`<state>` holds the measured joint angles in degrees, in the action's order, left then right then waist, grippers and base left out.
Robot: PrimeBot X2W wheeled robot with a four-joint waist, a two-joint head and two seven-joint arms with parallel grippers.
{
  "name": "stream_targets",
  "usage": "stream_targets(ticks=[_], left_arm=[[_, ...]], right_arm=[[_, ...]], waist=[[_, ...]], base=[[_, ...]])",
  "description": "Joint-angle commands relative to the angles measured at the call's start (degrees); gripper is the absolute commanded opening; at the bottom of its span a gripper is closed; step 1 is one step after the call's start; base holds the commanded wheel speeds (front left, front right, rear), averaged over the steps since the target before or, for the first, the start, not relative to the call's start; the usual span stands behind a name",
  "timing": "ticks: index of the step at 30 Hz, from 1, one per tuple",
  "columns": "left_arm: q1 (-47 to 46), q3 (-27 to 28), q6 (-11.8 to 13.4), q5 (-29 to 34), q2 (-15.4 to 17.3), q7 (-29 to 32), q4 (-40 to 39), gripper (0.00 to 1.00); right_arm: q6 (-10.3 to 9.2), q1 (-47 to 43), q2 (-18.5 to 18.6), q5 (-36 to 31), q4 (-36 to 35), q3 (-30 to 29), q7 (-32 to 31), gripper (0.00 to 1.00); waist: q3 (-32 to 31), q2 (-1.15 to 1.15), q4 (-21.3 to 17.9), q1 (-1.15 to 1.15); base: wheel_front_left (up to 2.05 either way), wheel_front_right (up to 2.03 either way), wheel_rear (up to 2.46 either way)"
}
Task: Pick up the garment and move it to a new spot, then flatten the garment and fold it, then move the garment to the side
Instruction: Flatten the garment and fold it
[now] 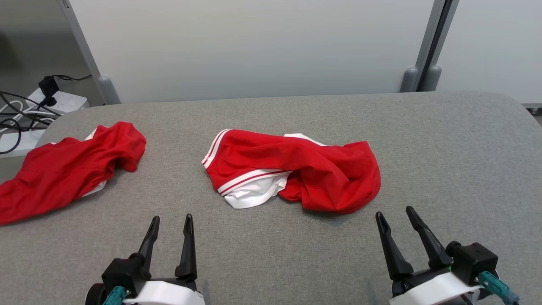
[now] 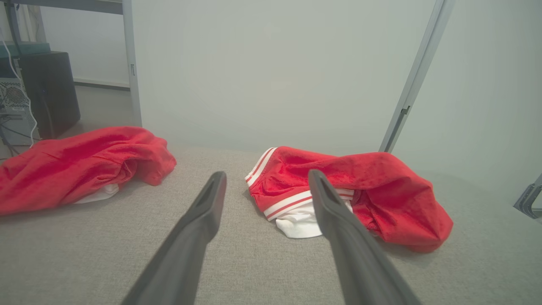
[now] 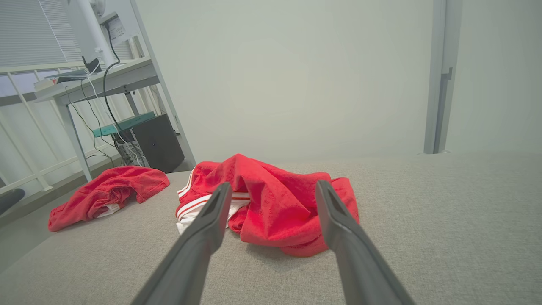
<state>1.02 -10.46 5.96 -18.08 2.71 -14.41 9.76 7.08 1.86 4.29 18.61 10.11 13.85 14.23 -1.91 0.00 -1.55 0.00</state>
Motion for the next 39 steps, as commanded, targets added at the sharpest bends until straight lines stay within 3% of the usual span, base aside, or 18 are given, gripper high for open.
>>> stream_targets(ticks=[1, 27, 39], left_arm=[[-1.3, 1.9, 0.3, 0.3, 0.2, -0.6, -1.3, 1.00], [0.1, 2.2, 0.2, 5.7, 0.2, -0.6, -1.2, 1.00], [-9.6, -0.2, -2.5, 3.3, 0.2, -0.6, 11.6, 1.00]], right_arm=[[0.41, 1.3, 0.6, -0.2, -1.4, 1.3, 0.8, 1.00], [0.41, 0.2, 0.6, -0.8, -1.7, -0.4, 0.8, 1.00], [0.41, 1.5, 1.0, -0.8, -1.6, -0.1, 0.8, 1.00]], waist=[[0.0, 0.00, 0.0, 0.00], [-0.3, 0.00, -0.2, 0.00], [2.9, 0.00, -1.2, 0.00]], base=[[0.00, 0.00, 0.00], [0.00, 0.00, 0.00], [0.00, 0.00, 0.00]])
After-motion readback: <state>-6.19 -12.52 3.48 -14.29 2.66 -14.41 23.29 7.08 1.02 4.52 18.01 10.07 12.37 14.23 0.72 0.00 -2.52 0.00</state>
